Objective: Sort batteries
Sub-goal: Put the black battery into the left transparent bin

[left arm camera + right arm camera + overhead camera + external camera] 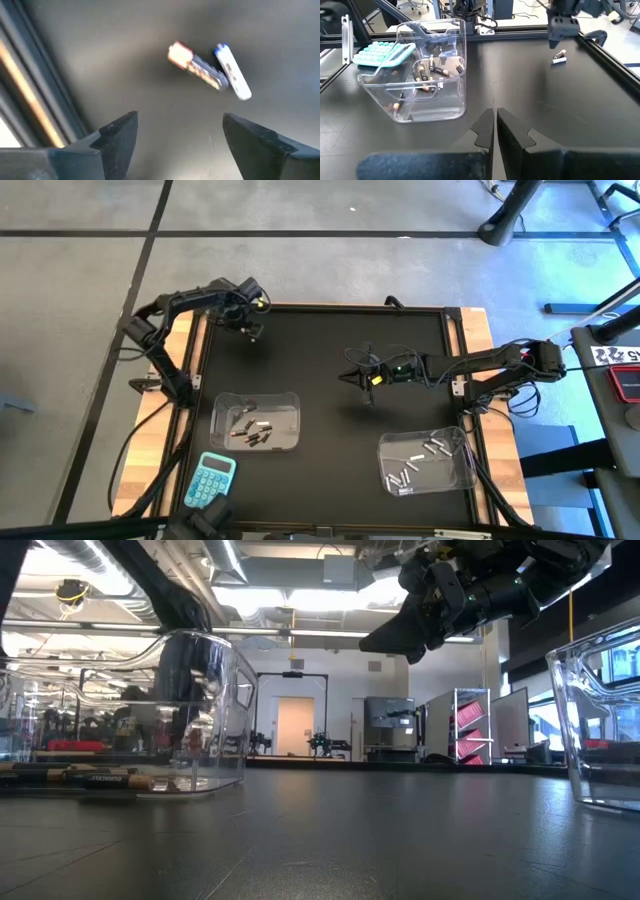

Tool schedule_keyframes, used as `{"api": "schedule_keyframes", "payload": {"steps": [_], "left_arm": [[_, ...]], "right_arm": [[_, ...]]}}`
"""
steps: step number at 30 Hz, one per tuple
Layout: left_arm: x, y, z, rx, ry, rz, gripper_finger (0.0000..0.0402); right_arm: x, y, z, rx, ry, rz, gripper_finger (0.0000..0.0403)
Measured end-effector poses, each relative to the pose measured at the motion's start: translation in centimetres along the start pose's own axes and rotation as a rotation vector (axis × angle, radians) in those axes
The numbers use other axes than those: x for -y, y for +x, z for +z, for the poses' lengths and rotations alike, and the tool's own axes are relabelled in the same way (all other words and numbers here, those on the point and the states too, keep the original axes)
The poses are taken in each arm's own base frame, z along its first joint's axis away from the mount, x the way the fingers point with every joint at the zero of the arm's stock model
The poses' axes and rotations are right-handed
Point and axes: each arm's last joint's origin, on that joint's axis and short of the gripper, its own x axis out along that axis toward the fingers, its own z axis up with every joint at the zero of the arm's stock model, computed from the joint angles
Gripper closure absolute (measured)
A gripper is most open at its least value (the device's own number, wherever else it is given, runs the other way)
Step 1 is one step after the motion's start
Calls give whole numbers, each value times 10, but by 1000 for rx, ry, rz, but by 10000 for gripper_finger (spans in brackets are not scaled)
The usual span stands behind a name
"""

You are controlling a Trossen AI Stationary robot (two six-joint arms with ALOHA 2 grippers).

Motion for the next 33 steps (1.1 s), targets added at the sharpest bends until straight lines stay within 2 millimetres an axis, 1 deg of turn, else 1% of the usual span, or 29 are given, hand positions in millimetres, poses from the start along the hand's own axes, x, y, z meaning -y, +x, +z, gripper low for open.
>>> {"api": "schedule_keyframes", "payload": {"steps": [5,10,14,20,23,25,27,29,31,33], "left_arm": [[-4,20,16,7,-74,-36,153],[-12,30,27,32,-144,-63,188],[-20,37,31,22,-177,-67,216],[-18,40,33,24,-131,-80,266],[-18,40,34,35,-99,-87,304],[-18,40,34,40,-64,-89,337],[-17,39,34,45,-21,-87,370],[-16,33,32,64,24,-61,373],[-15,18,27,94,49,-20,373],[-11,-2,20,133,86,0,373]], "right_arm": [[0,0,0,-2,1,1,379],[0,0,0,-4,1,1,379],[0,0,-3,-26,3,1,379],[0,0,-5,-48,6,1,379],[0,0,-5,-48,5,1,379],[0,0,-5,-48,6,1,379],[0,0,-5,-48,7,1,379],[0,0,-5,-48,21,1,379],[0,0,-5,-48,24,1,379],[0,0,-5,-48,24,1,379]]}}
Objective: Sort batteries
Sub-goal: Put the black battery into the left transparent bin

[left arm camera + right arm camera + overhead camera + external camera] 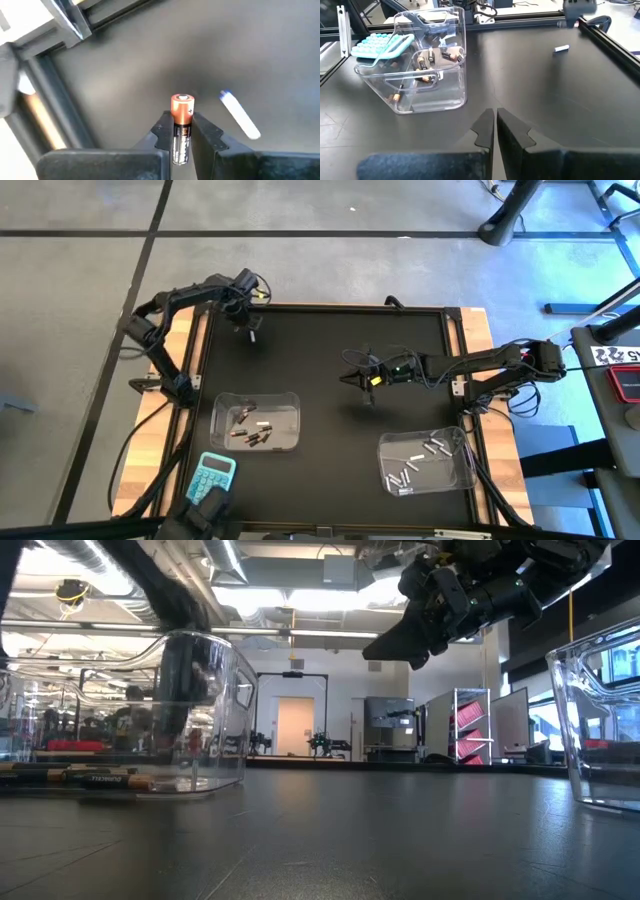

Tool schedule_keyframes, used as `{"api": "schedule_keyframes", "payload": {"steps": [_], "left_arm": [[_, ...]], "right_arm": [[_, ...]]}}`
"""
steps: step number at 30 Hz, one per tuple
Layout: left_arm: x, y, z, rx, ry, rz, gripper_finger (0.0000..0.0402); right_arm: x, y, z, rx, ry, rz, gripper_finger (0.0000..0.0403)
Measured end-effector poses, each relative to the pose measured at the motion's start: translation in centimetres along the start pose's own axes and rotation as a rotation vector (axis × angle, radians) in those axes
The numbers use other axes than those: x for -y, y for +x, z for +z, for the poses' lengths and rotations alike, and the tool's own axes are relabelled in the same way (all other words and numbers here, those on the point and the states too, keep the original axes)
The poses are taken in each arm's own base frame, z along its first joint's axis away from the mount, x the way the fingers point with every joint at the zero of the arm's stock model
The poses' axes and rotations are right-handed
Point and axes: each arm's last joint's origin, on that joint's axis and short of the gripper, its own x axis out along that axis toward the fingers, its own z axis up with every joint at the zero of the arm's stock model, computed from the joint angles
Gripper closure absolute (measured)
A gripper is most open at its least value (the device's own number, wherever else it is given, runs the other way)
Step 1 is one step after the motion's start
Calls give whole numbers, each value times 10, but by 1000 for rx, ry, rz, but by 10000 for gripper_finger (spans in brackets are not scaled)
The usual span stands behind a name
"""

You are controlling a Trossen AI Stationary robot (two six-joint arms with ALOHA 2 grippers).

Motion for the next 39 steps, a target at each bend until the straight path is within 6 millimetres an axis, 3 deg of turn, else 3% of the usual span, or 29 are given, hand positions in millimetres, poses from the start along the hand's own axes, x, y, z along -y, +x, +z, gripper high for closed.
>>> {"api": "schedule_keyframes", "payload": {"steps": [5,11,14,18,20,23,26,31,39], "left_arm": [[20,-71,-29,116,76,-40,373],[62,-155,-99,244,80,-251,373],[88,-186,-138,258,75,-393,373],[125,-212,-190,195,21,-543,373],[144,-214,-212,140,-13,-559,373],[172,-202,-241,43,-57,-497,373],[194,-185,-255,-26,-74,-407,373],[221,-154,-250,-61,-50,-288,373],[226,-100,-243,-171,-31,-277,373]], "right_arm": [[0,0,0,4,0,0,379],[0,0,5,47,-5,-9,379],[0,0,7,74,-8,-8,379],[0,0,8,79,-12,-9,379],[0,0,8,79,-13,-9,379],[0,0,8,79,-33,-10,379],[0,0,8,82,-42,-11,379],[0,0,8,82,-61,-9,379],[-1,0,7,77,-61,43,379]]}}
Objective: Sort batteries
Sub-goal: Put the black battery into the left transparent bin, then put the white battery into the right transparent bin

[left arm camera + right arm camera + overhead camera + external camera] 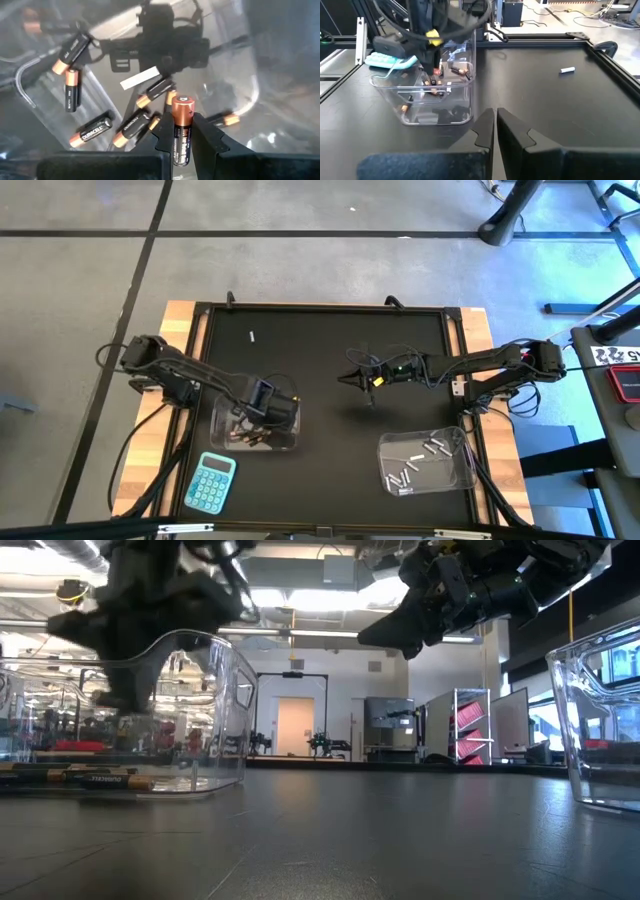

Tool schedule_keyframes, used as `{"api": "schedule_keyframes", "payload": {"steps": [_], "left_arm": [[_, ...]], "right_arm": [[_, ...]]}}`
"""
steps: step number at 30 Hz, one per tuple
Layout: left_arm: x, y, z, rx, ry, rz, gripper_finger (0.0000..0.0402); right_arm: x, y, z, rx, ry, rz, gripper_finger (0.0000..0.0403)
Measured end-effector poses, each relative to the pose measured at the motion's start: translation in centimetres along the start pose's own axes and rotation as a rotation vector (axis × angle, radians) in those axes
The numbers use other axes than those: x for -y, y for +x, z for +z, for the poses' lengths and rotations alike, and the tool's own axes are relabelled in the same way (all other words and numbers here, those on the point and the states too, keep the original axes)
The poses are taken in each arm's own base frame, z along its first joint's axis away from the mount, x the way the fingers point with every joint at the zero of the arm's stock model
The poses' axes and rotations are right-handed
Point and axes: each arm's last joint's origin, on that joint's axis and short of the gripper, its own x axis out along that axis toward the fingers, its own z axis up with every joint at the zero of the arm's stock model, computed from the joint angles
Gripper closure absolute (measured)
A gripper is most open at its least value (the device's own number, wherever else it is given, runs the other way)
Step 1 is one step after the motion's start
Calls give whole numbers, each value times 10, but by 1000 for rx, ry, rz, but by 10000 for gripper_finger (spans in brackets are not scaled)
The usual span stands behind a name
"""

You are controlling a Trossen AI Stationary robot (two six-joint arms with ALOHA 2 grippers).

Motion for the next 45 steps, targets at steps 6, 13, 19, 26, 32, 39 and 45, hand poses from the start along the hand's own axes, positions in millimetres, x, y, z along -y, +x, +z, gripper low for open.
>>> {"api": "schedule_keyframes", "payload": {"steps": [6,13,19,26,32,39,45], "left_arm": [[-13,20,-2,-50,-31,45,373],[-23,28,-3,-72,35,102,361],[-25,33,-2,-51,284,142,366],[-23,44,-1,-66,470,175,340],[-23,46,0,-76,409,187,316],[-31,27,3,-104,407,196,231],[-41,-48,17,121,327,114,198]], "right_arm": [[0,0,0,0,-2,-1,379],[0,0,0,0,-2,-1,379],[0,0,0,4,-2,-2,379],[0,0,0,5,0,-2,379],[0,0,0,5,0,-2,379],[0,0,0,5,0,-2,379],[0,0,0,2,1,-2,379]]}}
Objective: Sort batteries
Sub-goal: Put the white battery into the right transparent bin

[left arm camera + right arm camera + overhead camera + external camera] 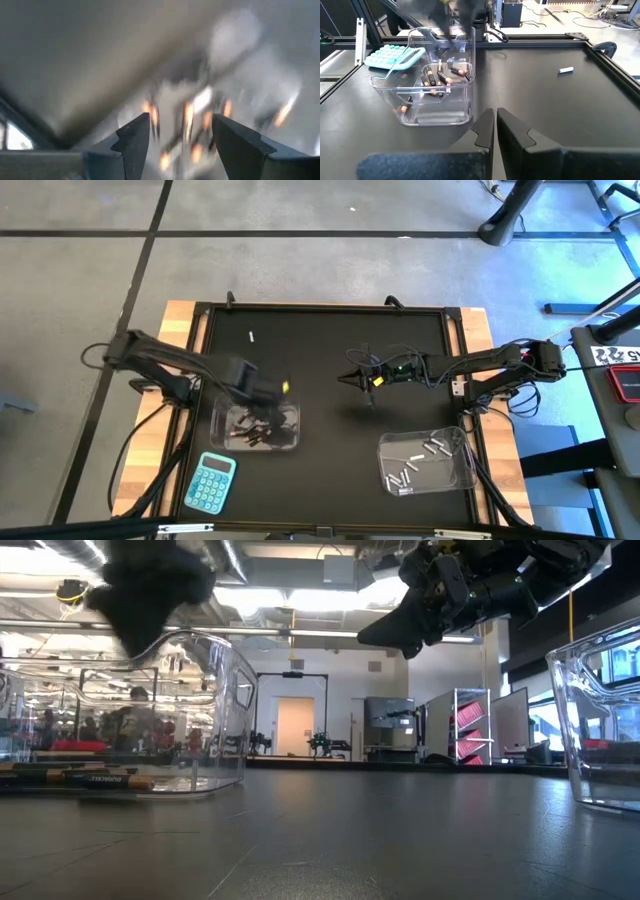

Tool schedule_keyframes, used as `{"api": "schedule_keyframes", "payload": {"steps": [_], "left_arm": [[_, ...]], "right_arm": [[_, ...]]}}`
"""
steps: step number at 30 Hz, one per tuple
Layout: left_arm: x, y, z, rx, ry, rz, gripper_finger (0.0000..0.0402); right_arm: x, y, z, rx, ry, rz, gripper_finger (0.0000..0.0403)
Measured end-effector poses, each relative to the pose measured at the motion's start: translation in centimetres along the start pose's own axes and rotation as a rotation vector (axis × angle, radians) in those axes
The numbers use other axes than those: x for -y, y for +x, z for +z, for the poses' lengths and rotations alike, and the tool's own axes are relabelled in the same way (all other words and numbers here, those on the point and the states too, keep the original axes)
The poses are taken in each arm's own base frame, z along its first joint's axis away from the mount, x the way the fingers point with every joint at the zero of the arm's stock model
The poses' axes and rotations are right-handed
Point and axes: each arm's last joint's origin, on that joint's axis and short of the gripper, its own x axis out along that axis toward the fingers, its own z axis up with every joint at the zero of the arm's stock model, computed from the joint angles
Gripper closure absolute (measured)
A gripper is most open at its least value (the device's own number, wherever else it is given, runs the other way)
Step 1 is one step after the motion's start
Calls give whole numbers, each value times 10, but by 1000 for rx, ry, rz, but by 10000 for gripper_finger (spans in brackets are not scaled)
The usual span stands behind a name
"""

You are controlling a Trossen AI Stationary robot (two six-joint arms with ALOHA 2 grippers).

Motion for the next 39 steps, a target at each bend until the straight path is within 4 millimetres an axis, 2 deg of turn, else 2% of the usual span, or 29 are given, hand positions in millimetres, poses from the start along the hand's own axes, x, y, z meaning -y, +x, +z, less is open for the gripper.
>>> {"api": "schedule_keyframes", "payload": {"steps": [4,7,10,13,16,19,23,28,31,35,39], "left_arm": [[-32,-38,18,375,-224,-5,197],[-65,-46,38,423,-292,57,196],[-95,-41,61,405,-299,116,196],[-120,-25,85,370,-292,109,196],[-146,5,101,284,-307,84,196],[-169,38,108,211,-355,81,196],[-188,76,115,179,-412,91,196],[-201,106,128,175,-421,88,197],[-206,121,133,146,-411,88,213],[-207,135,136,99,-382,81,261],[-205,139,136,87,-280,85,332]], "right_arm": [[0,0,1,13,-2,-1,379],[0,0,3,34,-5,-1,379],[0,0,3,32,-3,-1,379],[0,0,2,25,17,-1,379],[0,0,2,15,26,0,379],[0,0,0,-1,44,0,379],[0,0,-1,-12,51,0,379],[0,0,-1,-11,51,0,379],[0,0,-1,-11,51,0,379],[0,0,-1,-12,51,0,379],[0,0,-1,-13,51,0,379]]}}
